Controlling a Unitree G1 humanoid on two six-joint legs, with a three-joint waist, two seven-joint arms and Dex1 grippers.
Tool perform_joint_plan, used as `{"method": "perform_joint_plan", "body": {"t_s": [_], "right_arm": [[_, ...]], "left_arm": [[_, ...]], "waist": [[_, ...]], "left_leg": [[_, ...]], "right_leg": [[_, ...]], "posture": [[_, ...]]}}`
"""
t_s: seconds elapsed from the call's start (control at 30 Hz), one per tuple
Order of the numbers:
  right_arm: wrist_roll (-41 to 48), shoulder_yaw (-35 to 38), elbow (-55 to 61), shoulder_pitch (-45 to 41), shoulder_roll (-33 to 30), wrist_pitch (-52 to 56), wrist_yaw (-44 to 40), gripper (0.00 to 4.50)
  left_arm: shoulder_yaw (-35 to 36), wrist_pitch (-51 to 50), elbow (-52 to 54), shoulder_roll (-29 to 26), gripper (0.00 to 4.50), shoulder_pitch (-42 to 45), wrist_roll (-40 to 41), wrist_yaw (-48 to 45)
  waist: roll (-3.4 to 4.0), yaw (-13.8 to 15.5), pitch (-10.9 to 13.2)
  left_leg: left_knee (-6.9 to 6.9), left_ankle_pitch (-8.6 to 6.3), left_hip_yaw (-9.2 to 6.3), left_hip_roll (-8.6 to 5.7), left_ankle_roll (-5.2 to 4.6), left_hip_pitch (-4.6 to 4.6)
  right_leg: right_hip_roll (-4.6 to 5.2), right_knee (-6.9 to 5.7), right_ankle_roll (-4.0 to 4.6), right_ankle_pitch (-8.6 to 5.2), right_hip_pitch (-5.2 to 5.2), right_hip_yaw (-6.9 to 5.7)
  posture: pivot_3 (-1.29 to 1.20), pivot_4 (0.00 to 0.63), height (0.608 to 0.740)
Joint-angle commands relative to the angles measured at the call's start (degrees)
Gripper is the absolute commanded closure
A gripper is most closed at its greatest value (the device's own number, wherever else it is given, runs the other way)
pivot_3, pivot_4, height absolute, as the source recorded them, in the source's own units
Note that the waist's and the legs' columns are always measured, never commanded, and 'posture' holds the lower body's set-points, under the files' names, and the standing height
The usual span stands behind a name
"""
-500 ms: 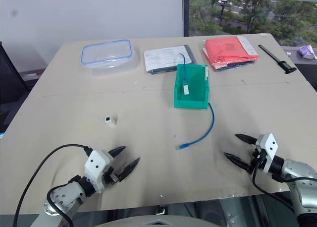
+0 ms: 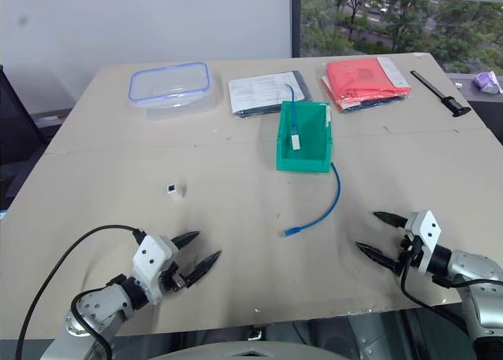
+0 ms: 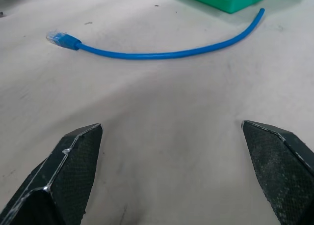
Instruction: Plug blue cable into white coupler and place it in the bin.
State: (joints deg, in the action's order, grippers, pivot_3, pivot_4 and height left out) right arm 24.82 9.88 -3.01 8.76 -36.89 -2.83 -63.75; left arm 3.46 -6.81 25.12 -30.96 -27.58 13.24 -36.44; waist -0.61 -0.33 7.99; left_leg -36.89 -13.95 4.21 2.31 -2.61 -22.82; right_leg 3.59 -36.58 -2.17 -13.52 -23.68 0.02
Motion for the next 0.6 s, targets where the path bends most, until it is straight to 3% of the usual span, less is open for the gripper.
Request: {"method": "perform_joint_plan", "body": {"t_s": [0.03, 0.37, 0.6], "right_arm": [[0.4, 0.9, 1.8, -0.3, -0.9, -0.5, -0.7, 0.02], [-1.0, -2.4, 7.9, -1.8, -1.8, 1.5, -1.2, 0.02], [-8.4, -14.5, 14.1, -8.9, -0.8, 5.6, 0.7, 0.02]], "left_arm": [[-0.8, -1.3, -1.5, -0.1, 0.82, -0.8, -0.2, -0.5], [-0.9, -0.3, -1.5, -1.3, 0.82, 0.2, -0.5, -2.1], [-2.2, -2.5, 3.4, -10.5, 0.82, 6.5, 2.9, -12.6]], "waist": [[0.0, 0.0, 0.0], [0.02, 0.1, 0.0], [-0.1, 0.5, 0.3]], "left_leg": [[0.0, 0.0, 0.0, 0.0, 0.0, 0.0], [-0.01, 0.0, 0.0, 0.0, 0.0, 0.0], [-0.05, 0.0, -0.03, 0.01, 0.01, -0.07]], "right_leg": [[0.0, 0.0, 0.0, 0.0, 0.0, 0.0], [0.0, 0.0, 0.0, 0.0, 0.0, 0.0], [0.02, 0.0, 0.06, 0.04, -0.02, -0.11]], "posture": [[0.0, 0.15, 0.737], [0.0, 0.15, 0.737], [0.0, 0.15, 0.737]]}}
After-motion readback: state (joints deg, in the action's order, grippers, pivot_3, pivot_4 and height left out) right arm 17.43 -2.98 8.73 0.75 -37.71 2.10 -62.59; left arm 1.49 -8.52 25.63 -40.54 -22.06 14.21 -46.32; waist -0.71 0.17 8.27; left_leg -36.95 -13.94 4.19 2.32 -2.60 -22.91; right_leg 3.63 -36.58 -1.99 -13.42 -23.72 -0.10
